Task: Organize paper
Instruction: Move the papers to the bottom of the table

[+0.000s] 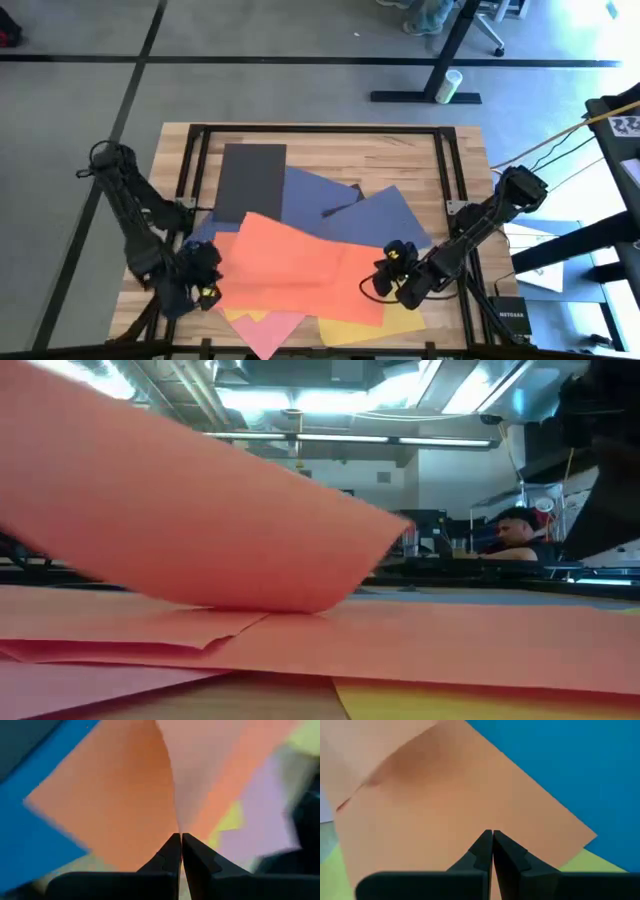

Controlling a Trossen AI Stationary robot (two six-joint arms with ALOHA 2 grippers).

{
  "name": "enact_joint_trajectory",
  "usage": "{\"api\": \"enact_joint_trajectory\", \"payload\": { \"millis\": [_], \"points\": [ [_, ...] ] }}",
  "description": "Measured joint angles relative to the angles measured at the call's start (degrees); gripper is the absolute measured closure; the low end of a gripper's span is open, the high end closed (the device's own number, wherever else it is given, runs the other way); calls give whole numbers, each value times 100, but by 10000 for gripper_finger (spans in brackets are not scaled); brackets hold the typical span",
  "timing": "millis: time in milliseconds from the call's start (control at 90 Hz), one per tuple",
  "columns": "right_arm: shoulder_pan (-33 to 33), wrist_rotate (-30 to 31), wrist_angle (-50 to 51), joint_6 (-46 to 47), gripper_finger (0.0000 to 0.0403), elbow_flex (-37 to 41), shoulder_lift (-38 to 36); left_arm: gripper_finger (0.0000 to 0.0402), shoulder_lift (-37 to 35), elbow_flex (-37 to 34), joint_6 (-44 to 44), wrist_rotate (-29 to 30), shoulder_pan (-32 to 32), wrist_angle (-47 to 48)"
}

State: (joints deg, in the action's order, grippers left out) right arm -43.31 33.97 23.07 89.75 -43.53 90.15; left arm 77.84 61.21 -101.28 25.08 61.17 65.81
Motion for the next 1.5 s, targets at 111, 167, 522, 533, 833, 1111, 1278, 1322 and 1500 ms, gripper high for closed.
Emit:
{"api": "enact_joint_trajectory", "payload": {
  "millis": [111,167,522,533,833,1111,1278,1322,1500],
  "points": [
    [165,-272,76,-170,403,0,0,401,355,0,-799,-337,319,28],
    [285,-382,73,-323,403,0,0,401,504,0,-1086,-524,451,-101],
    [855,-567,-331,-1248,403,0,0,401,445,133,-1270,597,688,-1130],
    [861,-567,-351,-1260,403,0,0,401,396,162,-1215,700,684,-1146],
    [798,-453,-677,-1415,403,-2,0,401,201,-24,-1289,651,684,-933],
    [817,-506,-671,-1377,403,-2,0,401,392,-316,-1869,-373,1009,-1161],
    [927,-512,-711,-1514,403,-2,0,401,452,-681,-1835,-403,936,-1786],
    [932,-506,-755,-1533,403,-2,0,401,450,-819,-1794,-347,888,-2039],
    [922,-508,-1371,-1881,403,-2,0,401,239,-849,-1168,785,721,-2241]
  ]
}}
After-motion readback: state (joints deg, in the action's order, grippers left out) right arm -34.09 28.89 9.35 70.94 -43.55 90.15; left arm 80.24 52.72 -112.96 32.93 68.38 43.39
